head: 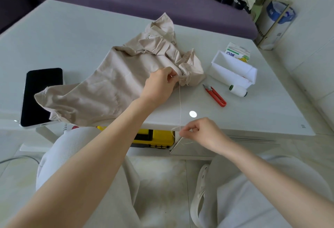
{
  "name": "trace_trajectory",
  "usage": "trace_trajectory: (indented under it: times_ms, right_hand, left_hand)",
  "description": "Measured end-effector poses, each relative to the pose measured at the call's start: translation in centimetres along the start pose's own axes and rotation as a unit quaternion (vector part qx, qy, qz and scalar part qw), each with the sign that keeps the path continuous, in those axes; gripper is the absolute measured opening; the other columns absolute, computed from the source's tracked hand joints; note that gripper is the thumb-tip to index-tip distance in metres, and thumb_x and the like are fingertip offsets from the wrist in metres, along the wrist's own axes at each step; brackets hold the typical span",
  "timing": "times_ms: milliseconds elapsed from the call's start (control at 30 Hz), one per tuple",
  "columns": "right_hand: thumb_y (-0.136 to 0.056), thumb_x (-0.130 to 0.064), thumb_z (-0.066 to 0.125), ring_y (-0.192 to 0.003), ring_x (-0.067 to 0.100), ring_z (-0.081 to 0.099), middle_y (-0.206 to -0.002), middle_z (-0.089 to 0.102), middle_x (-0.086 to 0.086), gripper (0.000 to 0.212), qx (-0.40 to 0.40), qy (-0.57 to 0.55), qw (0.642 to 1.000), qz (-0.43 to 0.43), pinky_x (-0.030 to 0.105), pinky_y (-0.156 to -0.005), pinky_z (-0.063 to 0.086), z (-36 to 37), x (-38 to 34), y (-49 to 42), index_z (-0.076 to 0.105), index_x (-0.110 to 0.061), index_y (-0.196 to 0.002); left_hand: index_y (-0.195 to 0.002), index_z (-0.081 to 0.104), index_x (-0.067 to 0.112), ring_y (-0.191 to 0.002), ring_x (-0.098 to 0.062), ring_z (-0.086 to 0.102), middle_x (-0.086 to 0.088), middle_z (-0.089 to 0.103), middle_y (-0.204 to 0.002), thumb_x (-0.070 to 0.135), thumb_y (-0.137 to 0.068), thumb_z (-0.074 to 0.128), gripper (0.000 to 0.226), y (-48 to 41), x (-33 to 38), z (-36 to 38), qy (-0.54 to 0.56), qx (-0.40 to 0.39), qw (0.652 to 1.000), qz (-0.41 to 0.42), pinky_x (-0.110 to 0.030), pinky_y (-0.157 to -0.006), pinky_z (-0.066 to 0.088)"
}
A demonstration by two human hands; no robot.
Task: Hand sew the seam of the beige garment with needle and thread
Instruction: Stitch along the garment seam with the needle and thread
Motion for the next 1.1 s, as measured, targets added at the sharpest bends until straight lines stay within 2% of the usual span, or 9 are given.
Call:
trace_trajectory:
  times_ms: [167,267,333,400,667,733,800,967,1100]
  right_hand:
    - [-0.087,-0.031,0.066,-0.047,0.013,0.038,-0.049,0.035,-0.008,0.027,0.116,-0.082,0.990,-0.004,0.015,-0.049,0.034,-3.6,-1.3,-1.9,0.061,-0.019,-0.110]
    - [-0.089,-0.030,0.064,-0.048,0.006,0.049,-0.066,0.049,-0.003,0.027,0.162,-0.129,0.978,-0.006,0.010,-0.046,0.040,-5.0,-2.8,-3.4,0.057,-0.022,-0.115]
    - [-0.091,-0.027,0.062,-0.062,0.003,0.055,-0.090,0.060,-0.003,0.027,0.172,-0.146,0.974,-0.018,0.009,-0.045,0.043,-5.2,-3.8,-4.4,0.061,-0.018,-0.117]
    - [-0.092,-0.024,0.061,-0.069,0.005,0.055,-0.097,0.061,-0.005,0.025,0.177,-0.157,0.971,-0.023,0.010,-0.045,0.045,-5.2,-4.3,-5.2,0.064,-0.014,-0.115]
    - [-0.093,-0.024,0.059,-0.050,0.004,0.049,-0.067,0.054,-0.011,0.013,0.156,-0.083,0.984,-0.036,0.009,-0.041,0.036,-4.5,-4.1,-4.8,0.066,-0.013,-0.094]
    - [-0.092,-0.025,0.060,-0.041,0.004,0.043,-0.049,0.044,-0.011,0.016,0.147,-0.040,0.988,-0.037,0.016,-0.044,0.034,-3.8,-3.2,-4.3,0.068,-0.011,-0.091]
    - [-0.090,-0.028,0.063,-0.044,0.006,0.037,-0.048,0.035,-0.009,0.016,0.137,-0.011,0.990,-0.030,0.022,-0.049,0.032,-3.1,-2.0,-3.5,0.070,-0.014,-0.087]
    - [-0.086,-0.029,0.068,-0.042,0.008,0.030,-0.040,0.028,-0.008,0.012,0.114,0.007,0.993,-0.028,0.018,-0.046,0.024,-2.9,0.9,-1.2,0.071,-0.022,-0.078]
    - [-0.086,-0.026,0.069,-0.043,0.003,0.038,-0.034,0.036,-0.013,0.011,0.094,0.021,0.995,0.003,0.014,-0.049,0.027,-3.8,2.5,-0.4,0.073,-0.017,-0.083]
  left_hand:
    - [-0.093,0.065,0.010,-0.086,-0.028,0.057,-0.002,0.059,-0.084,0.018,-0.093,0.053,0.015,0.2,-0.1,0.1,0.011,0.000,1.000,-0.010,-0.043,-0.083,0.048]
    - [-0.093,0.065,0.009,-0.085,-0.028,0.057,-0.001,0.059,-0.082,0.019,-0.093,0.054,0.015,0.5,-0.1,0.1,0.014,-0.003,1.000,-0.011,-0.042,-0.082,0.048]
    - [-0.092,0.064,0.008,-0.085,-0.028,0.058,-0.002,0.060,-0.082,0.019,-0.093,0.054,0.015,0.7,-0.1,0.2,0.022,-0.005,1.000,-0.011,-0.043,-0.081,0.049]
    - [-0.092,0.064,0.008,-0.086,-0.028,0.058,-0.004,0.063,-0.084,0.019,-0.093,0.055,0.014,0.8,-0.2,0.1,0.034,-0.004,0.999,-0.012,-0.045,-0.081,0.049]
    - [-0.090,0.065,0.007,-0.081,-0.027,0.057,-0.001,0.061,-0.081,0.020,-0.092,0.057,0.015,0.5,-0.4,-0.3,0.045,0.007,0.999,-0.013,-0.045,-0.080,0.050]
    - [-0.090,0.065,0.008,-0.078,-0.024,0.054,0.000,0.059,-0.080,0.018,-0.092,0.055,0.014,0.4,-0.5,-0.4,0.036,0.012,0.999,-0.016,-0.042,-0.080,0.049]
    - [-0.091,0.065,0.010,-0.076,-0.021,0.051,0.002,0.057,-0.079,0.017,-0.092,0.054,0.013,0.2,-0.5,-0.3,0.026,0.012,0.999,-0.014,-0.037,-0.079,0.048]
    - [-0.092,0.064,0.011,-0.076,-0.021,0.050,0.002,0.055,-0.077,0.018,-0.093,0.054,0.012,0.0,-0.2,-0.2,0.014,0.005,1.000,-0.009,-0.033,-0.077,0.044]
    - [-0.093,0.063,0.010,-0.077,-0.021,0.049,0.001,0.054,-0.077,0.018,-0.094,0.053,0.013,0.0,-0.1,-0.1,0.006,0.003,1.000,-0.010,-0.033,-0.076,0.044]
Point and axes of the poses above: each hand's wrist, its own y-axis away from the middle knuckle, its own z-axis out of the palm, x = y × z, the point moved 8 cm from there along -y, towards the middle knuckle
